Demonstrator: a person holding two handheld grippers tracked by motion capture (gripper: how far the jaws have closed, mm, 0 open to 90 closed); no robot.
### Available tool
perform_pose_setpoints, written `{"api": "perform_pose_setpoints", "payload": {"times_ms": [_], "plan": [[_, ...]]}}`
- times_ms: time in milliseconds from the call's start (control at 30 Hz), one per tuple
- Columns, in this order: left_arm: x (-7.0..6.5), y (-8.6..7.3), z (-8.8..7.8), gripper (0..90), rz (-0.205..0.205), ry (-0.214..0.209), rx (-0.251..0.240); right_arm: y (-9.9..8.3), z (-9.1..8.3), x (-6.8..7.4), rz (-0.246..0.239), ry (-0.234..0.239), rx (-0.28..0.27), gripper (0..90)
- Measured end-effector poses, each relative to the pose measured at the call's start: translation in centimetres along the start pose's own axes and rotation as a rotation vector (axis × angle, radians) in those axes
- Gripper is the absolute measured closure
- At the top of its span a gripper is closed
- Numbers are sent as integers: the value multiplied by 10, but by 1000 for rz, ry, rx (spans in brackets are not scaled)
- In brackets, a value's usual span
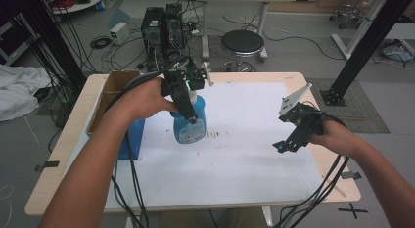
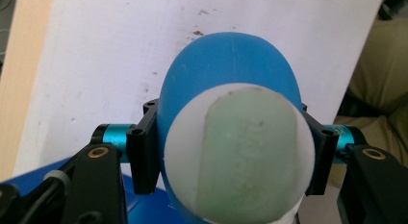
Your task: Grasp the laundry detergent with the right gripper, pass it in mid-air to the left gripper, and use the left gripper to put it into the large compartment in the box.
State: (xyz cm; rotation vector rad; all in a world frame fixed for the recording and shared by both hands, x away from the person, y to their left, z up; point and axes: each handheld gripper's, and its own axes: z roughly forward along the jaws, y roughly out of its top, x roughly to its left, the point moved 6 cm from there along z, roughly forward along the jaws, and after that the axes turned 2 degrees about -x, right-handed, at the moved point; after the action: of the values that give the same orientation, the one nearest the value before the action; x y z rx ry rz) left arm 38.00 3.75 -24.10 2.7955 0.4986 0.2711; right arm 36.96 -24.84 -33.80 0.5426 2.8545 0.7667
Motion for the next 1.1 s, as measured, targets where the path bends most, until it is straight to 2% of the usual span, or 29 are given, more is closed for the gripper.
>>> {"api": "perform_pose_setpoints", "payload": {"times_ms": [33,67,100,167,200,233,333,433,467,567,600,633,767,900,933,1100], "plan": [[0,0,0,382,0,0,0,0,0,0,0,0,0,9],[4,-2,-5,382,-29,11,6,-6,-5,-5,9,-11,24,9],[4,-2,-5,382,-29,11,6,-6,-5,-5,9,-11,24,9],[8,-5,-11,382,-66,18,2,-13,-10,-10,16,-17,46,9],[12,-7,-17,382,-105,27,7,-18,-15,-14,27,-18,64,9],[12,-7,-17,382,-105,27,7,-18,-15,-14,27,-18,64,9],[18,-10,-29,382,-173,35,3,-23,-20,-17,27,-16,75,9],[24,-13,-42,382,-231,56,3,-28,-22,-19,22,-10,87,9],[28,-16,-50,382,-262,70,10,-29,-23,-20,22,-8,90,9],[32,-19,-58,382,-283,82,7,-30,-24,-21,21,-6,84,9],[36,-23,-66,382,-311,88,-1,-31,-25,-21,23,-6,85,9],[36,-23,-66,382,-311,88,-1,-31,-25,-21,23,-6,85,9],[43,-32,-80,382,-375,90,-6,-30,-26,-22,16,-4,80,9],[50,-40,-94,381,-419,121,-23,-28,-27,-23,18,-1,81,9],[53,-45,-102,382,-448,132,-33,-27,-27,-24,17,-3,80,10],[58,-55,-115,382,-483,148,-49,-25,-26,-23,8,1,79,9]]}}
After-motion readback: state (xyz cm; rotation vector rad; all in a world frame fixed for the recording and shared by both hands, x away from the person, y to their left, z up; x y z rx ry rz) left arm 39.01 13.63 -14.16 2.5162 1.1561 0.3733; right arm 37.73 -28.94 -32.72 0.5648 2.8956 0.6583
